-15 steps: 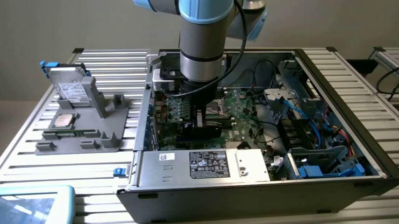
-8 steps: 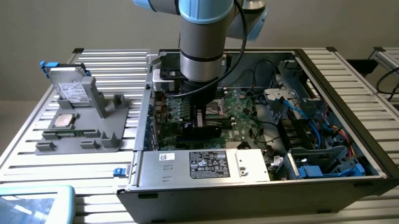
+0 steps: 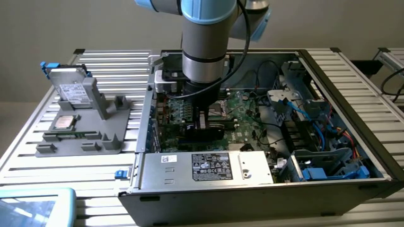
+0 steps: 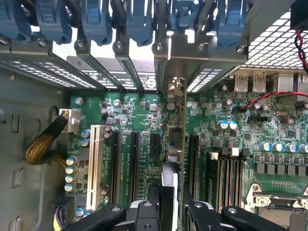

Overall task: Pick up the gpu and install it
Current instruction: 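Insert the gpu into the slot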

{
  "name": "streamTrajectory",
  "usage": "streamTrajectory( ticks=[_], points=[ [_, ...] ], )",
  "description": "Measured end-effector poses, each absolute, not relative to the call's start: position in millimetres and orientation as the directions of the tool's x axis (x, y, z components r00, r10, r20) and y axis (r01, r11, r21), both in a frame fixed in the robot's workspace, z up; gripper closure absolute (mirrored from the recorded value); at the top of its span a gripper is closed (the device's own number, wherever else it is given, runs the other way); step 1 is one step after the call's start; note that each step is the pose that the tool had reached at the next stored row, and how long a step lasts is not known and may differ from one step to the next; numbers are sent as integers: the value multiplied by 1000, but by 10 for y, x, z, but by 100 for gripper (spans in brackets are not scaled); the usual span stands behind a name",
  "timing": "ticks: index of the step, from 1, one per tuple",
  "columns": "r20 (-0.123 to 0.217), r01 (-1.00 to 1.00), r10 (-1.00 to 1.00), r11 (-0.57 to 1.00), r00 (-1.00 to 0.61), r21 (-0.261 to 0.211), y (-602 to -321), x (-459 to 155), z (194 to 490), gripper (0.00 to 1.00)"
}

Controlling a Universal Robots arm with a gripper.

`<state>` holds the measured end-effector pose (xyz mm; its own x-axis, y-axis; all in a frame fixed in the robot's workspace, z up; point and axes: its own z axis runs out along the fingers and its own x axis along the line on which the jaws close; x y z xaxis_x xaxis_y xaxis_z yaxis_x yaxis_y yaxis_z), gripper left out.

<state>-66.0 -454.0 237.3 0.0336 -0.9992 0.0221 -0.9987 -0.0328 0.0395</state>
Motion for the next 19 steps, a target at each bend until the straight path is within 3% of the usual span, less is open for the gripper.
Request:
streamTrajectory(
  ticks=[19],
  points=[
    [22, -998, -999, -39, 40, 39, -4540, -672, 2371, 73]
  ],
)
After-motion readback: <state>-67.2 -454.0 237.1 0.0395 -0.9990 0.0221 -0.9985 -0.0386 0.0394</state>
